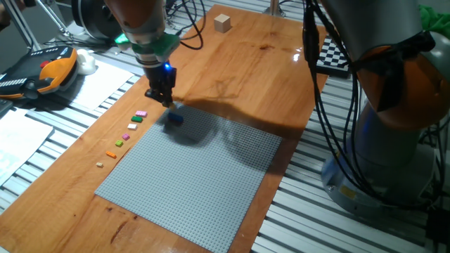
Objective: Stack small Lego blocks randomly, one at a time
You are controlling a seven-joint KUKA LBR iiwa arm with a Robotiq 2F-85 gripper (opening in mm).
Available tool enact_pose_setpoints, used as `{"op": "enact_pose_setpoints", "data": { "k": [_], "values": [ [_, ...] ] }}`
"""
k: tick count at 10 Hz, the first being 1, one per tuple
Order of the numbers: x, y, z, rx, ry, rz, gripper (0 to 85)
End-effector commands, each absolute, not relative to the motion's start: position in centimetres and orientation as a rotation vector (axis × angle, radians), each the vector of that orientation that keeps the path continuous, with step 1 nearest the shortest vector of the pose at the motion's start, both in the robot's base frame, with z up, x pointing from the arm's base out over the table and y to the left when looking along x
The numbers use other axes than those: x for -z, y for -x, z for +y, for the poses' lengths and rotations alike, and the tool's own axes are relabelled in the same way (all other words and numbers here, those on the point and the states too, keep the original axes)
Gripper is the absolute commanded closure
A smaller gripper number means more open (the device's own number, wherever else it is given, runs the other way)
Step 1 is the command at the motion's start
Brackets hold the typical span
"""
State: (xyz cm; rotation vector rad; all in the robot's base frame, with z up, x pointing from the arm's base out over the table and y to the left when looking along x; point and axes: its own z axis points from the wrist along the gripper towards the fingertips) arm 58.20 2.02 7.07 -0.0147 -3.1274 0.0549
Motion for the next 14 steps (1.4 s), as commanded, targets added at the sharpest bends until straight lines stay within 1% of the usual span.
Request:
{"op": "enact_pose_setpoints", "data": {
  "k": [1,3,6,11,14],
  "values": [
    [-6.5,-57.9,2.2,-0.051,0.026,-3.131,85.0],
    [-5.3,-57.3,2.6,-0.046,0.035,-3.148,85.0],
    [-5.4,-57.3,2.8,-0.058,0.031,-3.142,85.0],
    [-4.1,-57.2,3.1,-0.046,0.04,-3.159,85.0],
    [-4.0,-57.1,2.8,-0.041,0.035,-3.159,85.0]
  ]
}}
